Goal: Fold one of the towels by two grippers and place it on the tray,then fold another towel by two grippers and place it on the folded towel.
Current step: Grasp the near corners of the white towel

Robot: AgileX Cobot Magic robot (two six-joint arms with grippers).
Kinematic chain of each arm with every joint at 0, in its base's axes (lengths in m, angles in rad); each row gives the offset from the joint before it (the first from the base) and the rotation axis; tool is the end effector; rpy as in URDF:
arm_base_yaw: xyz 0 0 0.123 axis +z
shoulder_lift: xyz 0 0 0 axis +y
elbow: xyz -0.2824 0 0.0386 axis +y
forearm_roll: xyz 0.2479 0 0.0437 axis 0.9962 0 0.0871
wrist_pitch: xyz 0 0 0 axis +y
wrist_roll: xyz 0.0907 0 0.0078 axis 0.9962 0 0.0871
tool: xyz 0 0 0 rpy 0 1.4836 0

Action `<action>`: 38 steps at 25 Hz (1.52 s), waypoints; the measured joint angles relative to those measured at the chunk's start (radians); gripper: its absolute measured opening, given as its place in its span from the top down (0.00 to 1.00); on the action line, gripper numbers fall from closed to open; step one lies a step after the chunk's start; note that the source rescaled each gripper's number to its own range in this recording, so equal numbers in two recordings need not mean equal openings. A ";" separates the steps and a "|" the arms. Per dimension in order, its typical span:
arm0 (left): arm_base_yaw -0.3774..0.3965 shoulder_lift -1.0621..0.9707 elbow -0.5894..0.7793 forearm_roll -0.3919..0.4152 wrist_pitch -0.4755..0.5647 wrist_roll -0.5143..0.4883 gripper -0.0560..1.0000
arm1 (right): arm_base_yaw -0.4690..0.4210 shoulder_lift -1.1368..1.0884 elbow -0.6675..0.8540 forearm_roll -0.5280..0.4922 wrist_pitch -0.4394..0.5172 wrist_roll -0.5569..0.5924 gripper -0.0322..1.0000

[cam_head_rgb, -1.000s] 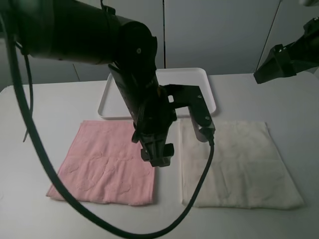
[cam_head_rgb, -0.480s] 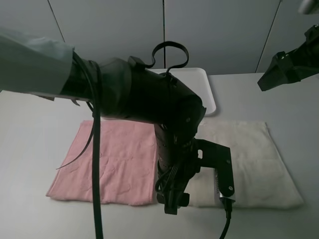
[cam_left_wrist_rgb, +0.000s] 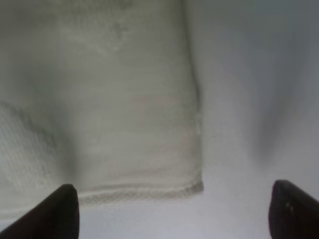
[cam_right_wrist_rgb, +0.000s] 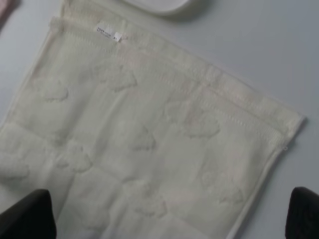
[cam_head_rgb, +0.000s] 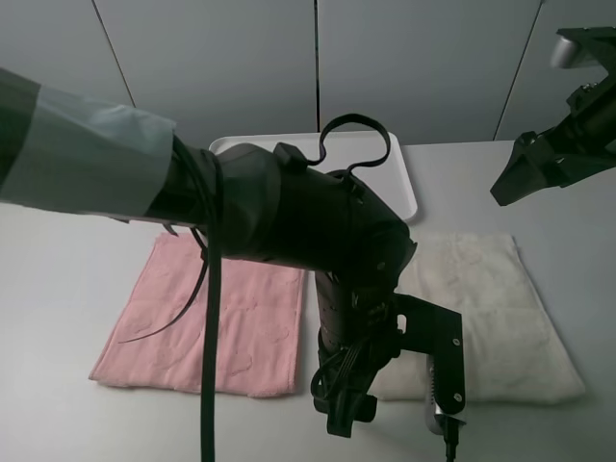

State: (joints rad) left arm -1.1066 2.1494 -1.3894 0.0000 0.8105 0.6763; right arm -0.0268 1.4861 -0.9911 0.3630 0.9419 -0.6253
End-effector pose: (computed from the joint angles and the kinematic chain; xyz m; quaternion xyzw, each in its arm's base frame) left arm 0.1810 -0.3616 0.1085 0.7772 0.6277 -0.0093 0.0427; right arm 0.2758 0.0188 0.2439 -0.2027 0.9605 0.1138 0.1530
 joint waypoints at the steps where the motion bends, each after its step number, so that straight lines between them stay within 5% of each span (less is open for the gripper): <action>1: 0.000 0.000 0.000 0.000 0.000 0.000 0.01 | 0.000 0.007 0.000 -0.006 0.004 -0.005 0.00; 20: -0.004 0.040 -0.008 -0.061 0.000 0.005 0.01 | 0.000 0.025 0.000 -0.059 0.006 -0.028 0.00; 26: -0.004 0.041 -0.008 -0.061 0.000 0.005 0.01 | 0.000 0.025 0.026 -0.196 0.022 -0.267 0.00; 38: -0.008 0.043 -0.008 -0.033 0.000 0.005 0.01 | 0.000 0.025 0.085 -0.215 0.071 -0.676 0.00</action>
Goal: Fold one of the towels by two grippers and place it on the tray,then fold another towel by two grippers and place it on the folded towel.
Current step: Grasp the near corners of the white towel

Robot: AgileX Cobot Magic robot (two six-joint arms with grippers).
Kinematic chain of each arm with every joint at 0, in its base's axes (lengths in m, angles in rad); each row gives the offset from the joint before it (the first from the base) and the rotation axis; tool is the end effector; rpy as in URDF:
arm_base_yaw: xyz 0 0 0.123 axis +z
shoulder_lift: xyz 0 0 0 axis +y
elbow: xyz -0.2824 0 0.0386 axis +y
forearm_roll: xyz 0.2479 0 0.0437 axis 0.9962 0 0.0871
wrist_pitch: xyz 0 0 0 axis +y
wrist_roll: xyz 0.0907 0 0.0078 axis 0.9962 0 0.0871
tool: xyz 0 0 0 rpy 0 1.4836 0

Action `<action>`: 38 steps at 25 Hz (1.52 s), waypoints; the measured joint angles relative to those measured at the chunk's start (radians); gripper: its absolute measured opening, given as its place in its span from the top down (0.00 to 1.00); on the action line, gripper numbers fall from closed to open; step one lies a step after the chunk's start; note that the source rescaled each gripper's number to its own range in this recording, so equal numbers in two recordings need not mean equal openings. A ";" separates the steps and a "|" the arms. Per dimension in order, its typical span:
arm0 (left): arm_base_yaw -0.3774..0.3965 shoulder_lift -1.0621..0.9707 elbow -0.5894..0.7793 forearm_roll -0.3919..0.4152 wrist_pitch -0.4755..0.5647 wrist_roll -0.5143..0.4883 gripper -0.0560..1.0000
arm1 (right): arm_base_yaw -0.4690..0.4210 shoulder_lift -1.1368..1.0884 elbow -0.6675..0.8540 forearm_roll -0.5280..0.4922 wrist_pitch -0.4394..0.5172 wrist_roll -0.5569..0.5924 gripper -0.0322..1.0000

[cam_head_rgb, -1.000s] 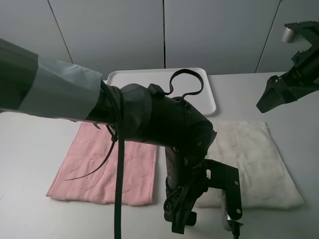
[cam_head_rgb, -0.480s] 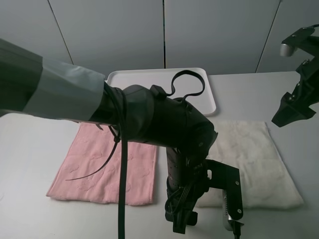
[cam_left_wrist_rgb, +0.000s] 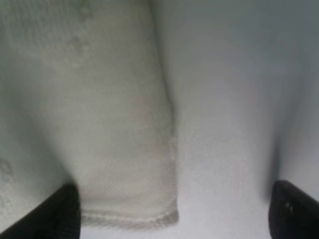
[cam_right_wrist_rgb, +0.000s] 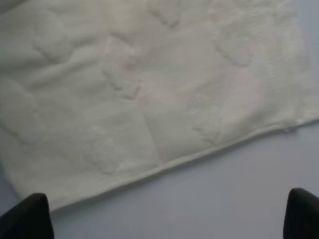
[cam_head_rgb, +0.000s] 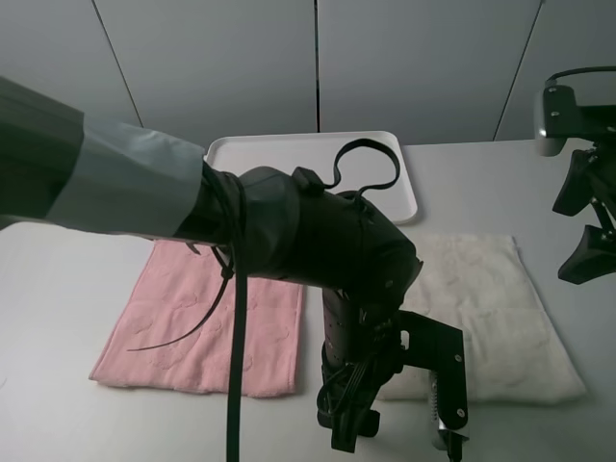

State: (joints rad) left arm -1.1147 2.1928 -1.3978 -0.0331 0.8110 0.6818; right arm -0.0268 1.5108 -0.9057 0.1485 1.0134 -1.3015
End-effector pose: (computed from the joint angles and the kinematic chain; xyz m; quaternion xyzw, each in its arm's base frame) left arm 0.1766 -0.3649 0.0928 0.7750 0.6314 -0.0176 0.0227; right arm 0.2544 0.0046 0.2119 -0.5628 0.8239 0.0380 0.0548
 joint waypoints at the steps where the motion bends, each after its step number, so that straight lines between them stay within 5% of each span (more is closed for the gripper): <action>1: 0.000 0.000 0.000 0.000 0.000 0.000 0.01 | 0.000 0.000 0.023 0.000 0.000 -0.025 0.00; 9: 0.000 0.000 0.000 0.004 0.000 0.002 0.01 | 0.002 0.000 0.271 -0.002 -0.125 -0.117 0.00; 18: 0.000 0.000 0.000 0.004 0.000 0.005 0.01 | 0.205 0.000 0.391 -0.137 -0.201 -0.137 0.00; 24: 0.000 0.000 0.000 0.006 0.000 0.003 0.01 | 0.215 -0.002 0.430 -0.137 -0.238 -0.134 0.00; 38: 0.000 0.000 0.000 0.008 0.000 0.003 0.01 | 0.215 -0.003 0.558 -0.182 -0.492 -0.048 0.02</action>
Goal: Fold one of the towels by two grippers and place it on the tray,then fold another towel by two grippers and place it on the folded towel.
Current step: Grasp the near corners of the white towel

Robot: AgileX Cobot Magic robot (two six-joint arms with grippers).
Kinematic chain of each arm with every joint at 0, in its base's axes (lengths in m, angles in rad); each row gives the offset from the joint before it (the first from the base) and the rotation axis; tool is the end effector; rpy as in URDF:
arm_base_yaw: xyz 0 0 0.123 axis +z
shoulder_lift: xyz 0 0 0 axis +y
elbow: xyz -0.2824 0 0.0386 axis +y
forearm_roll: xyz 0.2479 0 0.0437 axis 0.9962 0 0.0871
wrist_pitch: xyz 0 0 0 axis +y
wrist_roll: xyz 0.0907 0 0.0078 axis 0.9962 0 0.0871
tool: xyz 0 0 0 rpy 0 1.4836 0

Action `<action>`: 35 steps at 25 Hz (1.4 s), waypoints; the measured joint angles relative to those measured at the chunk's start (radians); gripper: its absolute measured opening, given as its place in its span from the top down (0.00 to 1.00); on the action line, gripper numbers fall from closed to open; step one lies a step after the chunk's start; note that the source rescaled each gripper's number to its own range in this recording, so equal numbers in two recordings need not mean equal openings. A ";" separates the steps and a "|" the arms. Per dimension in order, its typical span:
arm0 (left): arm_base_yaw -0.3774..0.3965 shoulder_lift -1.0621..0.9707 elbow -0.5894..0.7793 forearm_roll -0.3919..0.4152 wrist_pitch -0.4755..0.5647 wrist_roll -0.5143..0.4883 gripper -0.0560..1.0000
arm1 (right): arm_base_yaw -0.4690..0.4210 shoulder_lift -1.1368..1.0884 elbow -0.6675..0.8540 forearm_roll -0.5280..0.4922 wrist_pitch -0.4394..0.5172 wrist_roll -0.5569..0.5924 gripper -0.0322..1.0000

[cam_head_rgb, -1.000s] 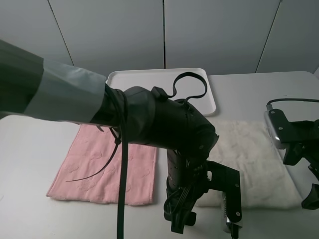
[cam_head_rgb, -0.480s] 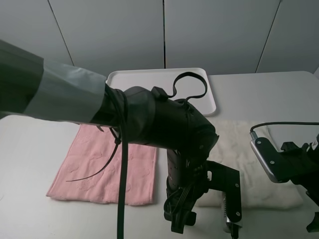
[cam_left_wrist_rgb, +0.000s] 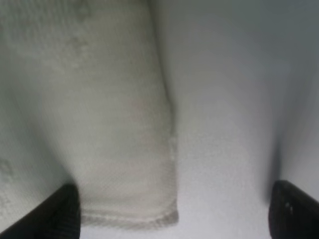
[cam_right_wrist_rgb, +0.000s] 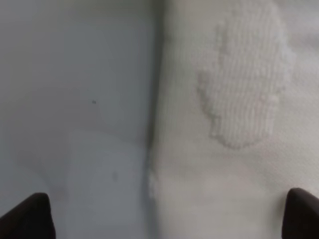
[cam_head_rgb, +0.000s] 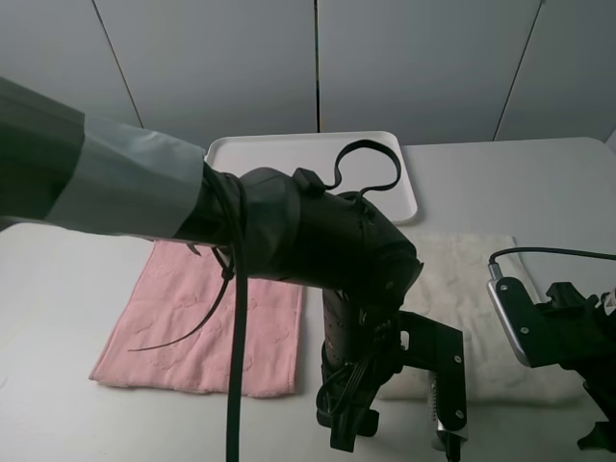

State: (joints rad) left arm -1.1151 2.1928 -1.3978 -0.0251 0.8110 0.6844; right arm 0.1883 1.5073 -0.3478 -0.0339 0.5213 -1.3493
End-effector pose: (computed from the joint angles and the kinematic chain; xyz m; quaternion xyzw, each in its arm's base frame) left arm 0.1769 -0.3647 0.0928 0.7776 0.6281 -0.0147 0.0234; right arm 0.1551 0.0280 0.1065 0.7058 -0.7083 0.0007 0.0141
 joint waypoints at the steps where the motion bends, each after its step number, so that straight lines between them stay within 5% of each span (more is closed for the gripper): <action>1: 0.000 0.000 0.000 0.000 0.000 0.000 0.01 | 0.000 0.000 0.000 0.000 -0.003 0.000 0.04; 17: 0.000 0.000 0.000 0.004 0.000 0.000 0.01 | 0.000 0.000 0.000 -0.085 0.056 0.056 0.10; 35: 0.000 0.004 0.000 0.006 0.000 0.000 0.01 | 0.000 0.062 0.033 -0.073 -0.010 0.071 0.13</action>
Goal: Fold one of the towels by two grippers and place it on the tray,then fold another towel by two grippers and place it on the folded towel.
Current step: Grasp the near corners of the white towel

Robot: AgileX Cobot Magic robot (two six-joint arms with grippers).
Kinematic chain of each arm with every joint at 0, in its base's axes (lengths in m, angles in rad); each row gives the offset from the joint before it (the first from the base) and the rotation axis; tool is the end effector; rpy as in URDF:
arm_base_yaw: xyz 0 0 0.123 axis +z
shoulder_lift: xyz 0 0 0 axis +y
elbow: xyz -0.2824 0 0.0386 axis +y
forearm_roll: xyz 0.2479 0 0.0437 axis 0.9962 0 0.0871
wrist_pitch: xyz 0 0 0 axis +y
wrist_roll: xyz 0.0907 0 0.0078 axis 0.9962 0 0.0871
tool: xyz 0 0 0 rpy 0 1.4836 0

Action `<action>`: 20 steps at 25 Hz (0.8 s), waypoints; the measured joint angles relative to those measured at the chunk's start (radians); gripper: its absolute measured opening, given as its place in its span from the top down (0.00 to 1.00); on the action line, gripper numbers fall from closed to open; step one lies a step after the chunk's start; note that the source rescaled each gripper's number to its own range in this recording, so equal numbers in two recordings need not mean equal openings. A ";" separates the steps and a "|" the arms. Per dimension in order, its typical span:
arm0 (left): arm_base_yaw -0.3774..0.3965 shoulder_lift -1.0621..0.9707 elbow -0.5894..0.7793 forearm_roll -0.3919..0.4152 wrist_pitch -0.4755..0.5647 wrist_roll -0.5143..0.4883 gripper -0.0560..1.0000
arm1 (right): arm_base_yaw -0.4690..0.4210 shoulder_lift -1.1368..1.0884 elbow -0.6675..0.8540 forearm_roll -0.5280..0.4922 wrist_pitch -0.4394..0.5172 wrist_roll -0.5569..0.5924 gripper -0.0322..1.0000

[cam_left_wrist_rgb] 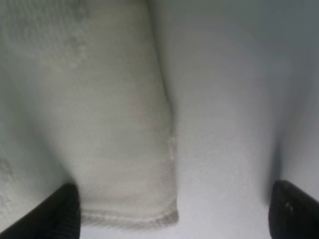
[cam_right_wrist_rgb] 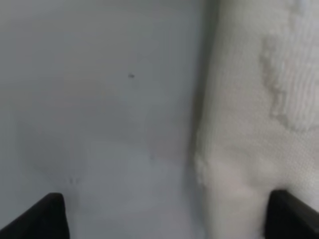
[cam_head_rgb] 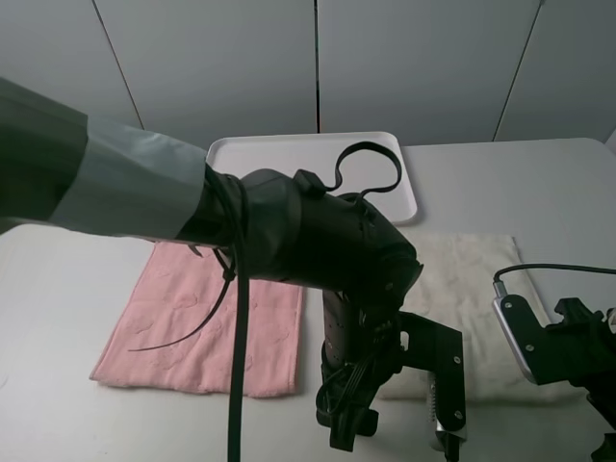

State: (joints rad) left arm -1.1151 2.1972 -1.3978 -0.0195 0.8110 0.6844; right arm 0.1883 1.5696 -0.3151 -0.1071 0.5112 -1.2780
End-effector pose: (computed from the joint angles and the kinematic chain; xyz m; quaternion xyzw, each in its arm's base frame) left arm 0.1772 -0.3644 0.0910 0.7788 0.6267 -0.0121 0.0217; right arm 0.1455 0.0229 0.0930 0.7030 -0.7088 -0.0076 0.0582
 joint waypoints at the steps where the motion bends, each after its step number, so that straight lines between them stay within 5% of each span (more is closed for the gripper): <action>1: 0.000 0.000 0.000 0.000 0.000 0.000 0.01 | 0.000 0.003 0.000 -0.002 -0.007 0.000 0.16; 3: 0.000 0.000 0.000 0.000 0.000 0.000 0.01 | 0.000 0.008 -0.002 -0.004 -0.022 0.002 0.26; 11: 0.000 0.000 -0.002 0.002 0.000 0.000 0.01 | 0.000 0.017 -0.006 -0.024 -0.113 0.004 0.92; 20: -0.002 0.000 -0.002 0.050 -0.022 -0.072 0.01 | 0.000 0.017 -0.006 -0.033 -0.113 0.004 0.96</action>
State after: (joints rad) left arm -1.1168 2.1972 -1.3995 0.0301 0.7890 0.6126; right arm 0.1883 1.5864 -0.3215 -0.1398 0.3984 -1.2739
